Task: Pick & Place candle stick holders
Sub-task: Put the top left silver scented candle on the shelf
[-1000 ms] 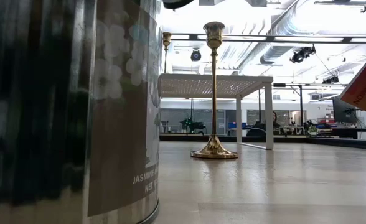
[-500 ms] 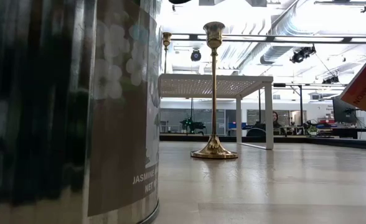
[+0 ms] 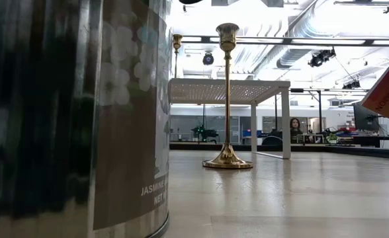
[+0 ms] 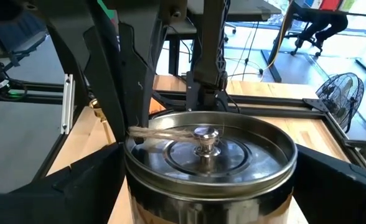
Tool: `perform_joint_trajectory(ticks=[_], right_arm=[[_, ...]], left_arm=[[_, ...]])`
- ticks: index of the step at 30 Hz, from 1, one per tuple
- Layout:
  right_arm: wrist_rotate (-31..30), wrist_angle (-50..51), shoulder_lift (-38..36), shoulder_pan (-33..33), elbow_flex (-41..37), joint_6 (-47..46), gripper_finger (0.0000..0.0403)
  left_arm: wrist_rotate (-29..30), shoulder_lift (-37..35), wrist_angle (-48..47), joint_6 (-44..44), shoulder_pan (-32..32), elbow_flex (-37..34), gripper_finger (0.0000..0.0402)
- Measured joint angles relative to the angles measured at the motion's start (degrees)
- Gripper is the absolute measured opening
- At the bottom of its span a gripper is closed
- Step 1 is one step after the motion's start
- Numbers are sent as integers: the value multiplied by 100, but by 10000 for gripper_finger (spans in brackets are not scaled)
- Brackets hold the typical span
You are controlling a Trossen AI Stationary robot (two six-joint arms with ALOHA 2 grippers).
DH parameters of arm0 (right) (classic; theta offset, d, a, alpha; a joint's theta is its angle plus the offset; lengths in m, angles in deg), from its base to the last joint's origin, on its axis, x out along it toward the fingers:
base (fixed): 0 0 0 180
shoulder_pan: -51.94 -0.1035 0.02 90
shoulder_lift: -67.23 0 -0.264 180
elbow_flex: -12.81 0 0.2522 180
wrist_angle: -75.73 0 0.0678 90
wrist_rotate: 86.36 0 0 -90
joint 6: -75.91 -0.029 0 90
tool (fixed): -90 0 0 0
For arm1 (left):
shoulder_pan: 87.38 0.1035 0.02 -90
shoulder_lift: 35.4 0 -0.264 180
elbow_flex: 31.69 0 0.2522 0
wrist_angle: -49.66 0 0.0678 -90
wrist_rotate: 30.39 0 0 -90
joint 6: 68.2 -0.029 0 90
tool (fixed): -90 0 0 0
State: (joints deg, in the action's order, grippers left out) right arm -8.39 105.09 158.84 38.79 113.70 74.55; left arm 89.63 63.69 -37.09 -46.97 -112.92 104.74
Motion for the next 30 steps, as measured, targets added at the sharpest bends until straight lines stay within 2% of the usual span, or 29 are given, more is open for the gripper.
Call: perform_joint_trajectory(ticks=[11,20,30], right_arm=[[-93,53,0,-4,1,-126,393],[-97,168,0,-4,2,-270,356],[-140,166,162,0,16,-338,349]], left_arm=[[-7,2,-4,2,0,0,0],[-83,2,-2,3,2,0,0],[-104,9,-80,4,0,-2,0]])
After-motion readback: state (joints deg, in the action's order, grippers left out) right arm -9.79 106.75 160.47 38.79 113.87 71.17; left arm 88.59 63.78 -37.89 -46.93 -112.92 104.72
